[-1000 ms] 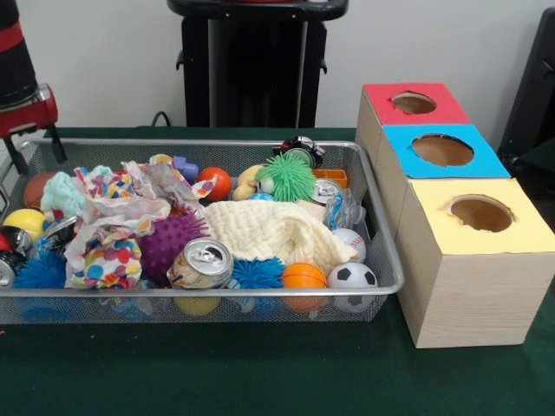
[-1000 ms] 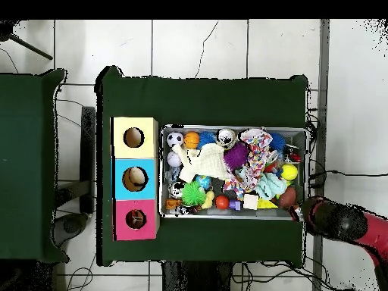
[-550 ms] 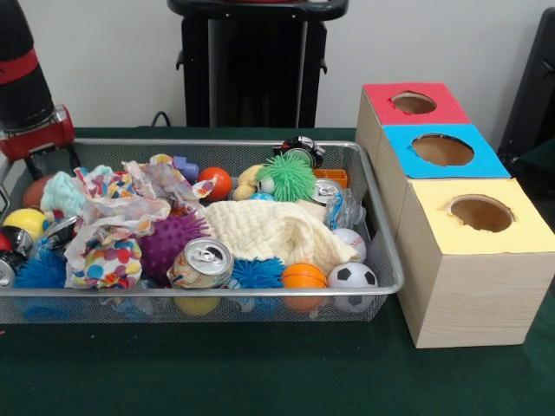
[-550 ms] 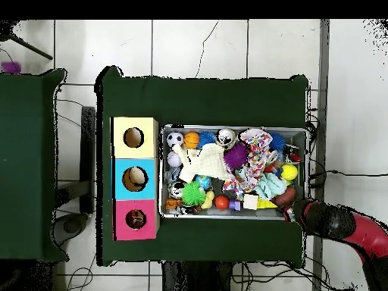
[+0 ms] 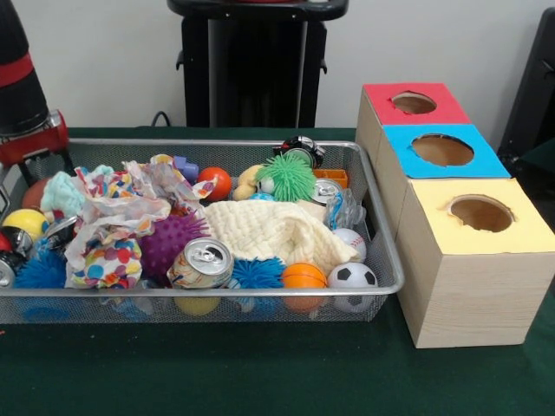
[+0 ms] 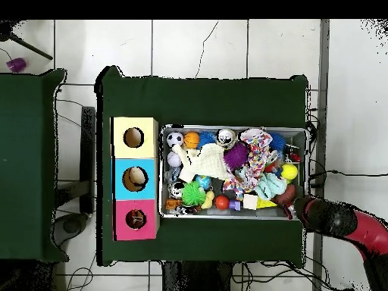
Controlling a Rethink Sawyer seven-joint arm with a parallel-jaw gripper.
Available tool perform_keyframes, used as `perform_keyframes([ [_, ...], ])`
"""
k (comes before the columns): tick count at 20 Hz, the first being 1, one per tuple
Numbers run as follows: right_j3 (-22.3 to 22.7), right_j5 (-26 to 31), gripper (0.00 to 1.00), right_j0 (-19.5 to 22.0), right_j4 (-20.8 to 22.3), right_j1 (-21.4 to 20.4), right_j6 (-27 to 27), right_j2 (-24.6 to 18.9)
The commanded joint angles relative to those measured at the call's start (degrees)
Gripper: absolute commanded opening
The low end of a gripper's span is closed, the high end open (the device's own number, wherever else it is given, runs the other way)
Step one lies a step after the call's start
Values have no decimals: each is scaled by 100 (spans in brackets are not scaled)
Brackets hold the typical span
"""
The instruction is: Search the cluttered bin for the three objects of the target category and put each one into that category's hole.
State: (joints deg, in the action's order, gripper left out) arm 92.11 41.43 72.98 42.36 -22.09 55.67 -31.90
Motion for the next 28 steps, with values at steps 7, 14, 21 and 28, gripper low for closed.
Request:
perform_keyframes([
  [7,-736,-194,0,-260,388,621,-1267,-435],
  [14,-655,-210,0,-126,400,642,-1291,-490],
  [21,-497,-113,0,-202,436,377,-1067,-419],
  [28,394,300,0,-225,102,-923,-743,-423],
])
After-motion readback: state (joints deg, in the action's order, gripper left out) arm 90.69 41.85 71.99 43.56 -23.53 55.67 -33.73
